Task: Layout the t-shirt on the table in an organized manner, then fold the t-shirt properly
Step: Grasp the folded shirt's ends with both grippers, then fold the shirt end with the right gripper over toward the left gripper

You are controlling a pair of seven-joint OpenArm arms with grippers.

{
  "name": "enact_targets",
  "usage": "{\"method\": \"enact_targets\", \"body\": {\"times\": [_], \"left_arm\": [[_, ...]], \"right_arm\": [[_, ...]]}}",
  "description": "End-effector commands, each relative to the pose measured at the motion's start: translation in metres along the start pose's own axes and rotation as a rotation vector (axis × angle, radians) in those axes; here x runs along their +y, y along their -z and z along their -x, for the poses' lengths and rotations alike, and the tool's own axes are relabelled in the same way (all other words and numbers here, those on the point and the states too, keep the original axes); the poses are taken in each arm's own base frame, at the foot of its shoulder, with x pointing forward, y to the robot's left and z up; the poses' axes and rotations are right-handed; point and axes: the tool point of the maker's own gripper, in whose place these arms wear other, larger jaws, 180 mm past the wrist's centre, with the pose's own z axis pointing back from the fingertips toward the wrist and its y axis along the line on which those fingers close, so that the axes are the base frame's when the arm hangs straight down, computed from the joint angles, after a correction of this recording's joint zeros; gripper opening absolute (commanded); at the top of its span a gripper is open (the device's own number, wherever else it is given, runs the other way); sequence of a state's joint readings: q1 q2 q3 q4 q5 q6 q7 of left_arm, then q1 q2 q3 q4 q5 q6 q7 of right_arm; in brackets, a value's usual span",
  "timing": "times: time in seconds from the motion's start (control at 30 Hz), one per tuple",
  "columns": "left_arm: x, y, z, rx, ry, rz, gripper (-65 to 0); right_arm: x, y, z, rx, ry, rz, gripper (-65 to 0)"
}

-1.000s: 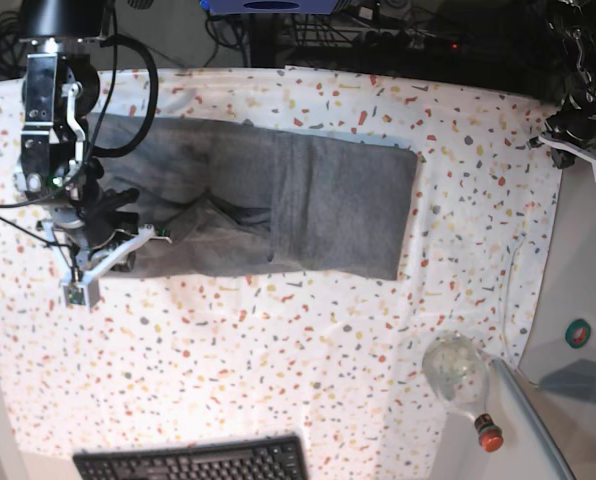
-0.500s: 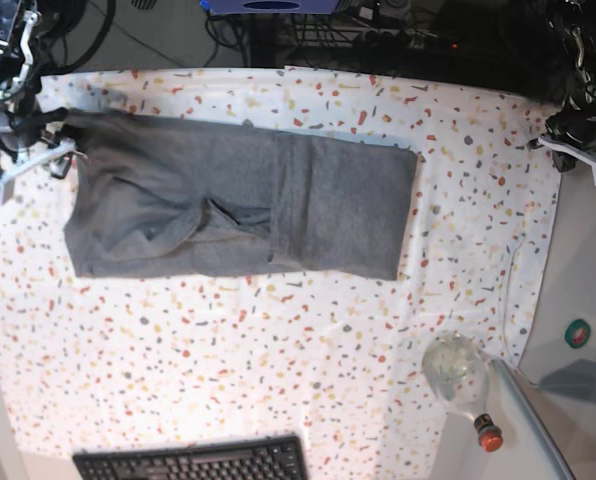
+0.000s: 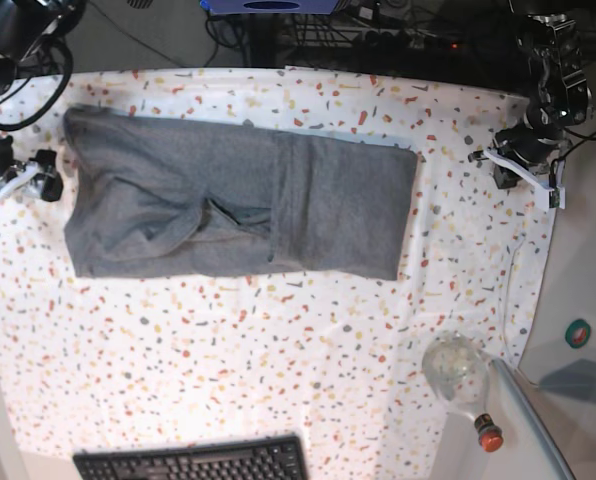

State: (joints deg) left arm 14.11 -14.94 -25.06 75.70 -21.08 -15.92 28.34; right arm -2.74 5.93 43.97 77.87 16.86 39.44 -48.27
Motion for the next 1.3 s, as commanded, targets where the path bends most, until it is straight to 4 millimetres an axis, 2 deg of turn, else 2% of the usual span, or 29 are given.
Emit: {"method": "enact_targets", "body": {"times": [0.0,0.1,0.27,0.37,0.47,0.7,0.9,1.1,1.27], "left_arm": [[0.005,0.000,-0.018,-0.048,0.006,-0.007,-65.0],[0.002,0.006,-0.023,-0.055,-0.010,-0.002,-65.0],[-0.003,0.013,-0.025,-0.050,0.008,-0.005,-65.0],[-0.026,0.024,-0.022,-0.026,0.104,-0.006,-65.0],[-0.043,0.033,-0.018,-0.011,0.118,-0.003,-65.0],[-0.067,0.046,-0.015,0.004,0.085,0.036,-65.0],[-0.098,0.050,-0.004,0.035,0.158,0.106,-65.0],[-0.116,0.054,0.014,0.079,0.164,0.143,-65.0],[-0.129,0.055,0.019,0.085,0.146,0.163,-65.0]], "right_arm": [[0.006,0.002,-0.020,-0.046,-0.023,-0.026,-15.3],[0.011,0.012,-0.006,0.017,-0.002,-0.054,-15.3],[0.021,0.020,0.006,0.072,0.053,-0.114,-15.5],[0.030,0.023,0.010,0.073,0.088,-0.163,-15.5],[0.038,0.024,0.014,0.099,0.099,-0.201,-15.3],[0.075,0.030,0.014,0.113,0.055,-0.309,-15.3],[0.083,0.037,0.012,0.107,0.064,-0.333,-15.3],[0.091,0.042,0.021,0.135,0.076,-0.356,-15.5],[0.108,0.046,0.022,0.156,0.022,-0.385,-15.5]]}}
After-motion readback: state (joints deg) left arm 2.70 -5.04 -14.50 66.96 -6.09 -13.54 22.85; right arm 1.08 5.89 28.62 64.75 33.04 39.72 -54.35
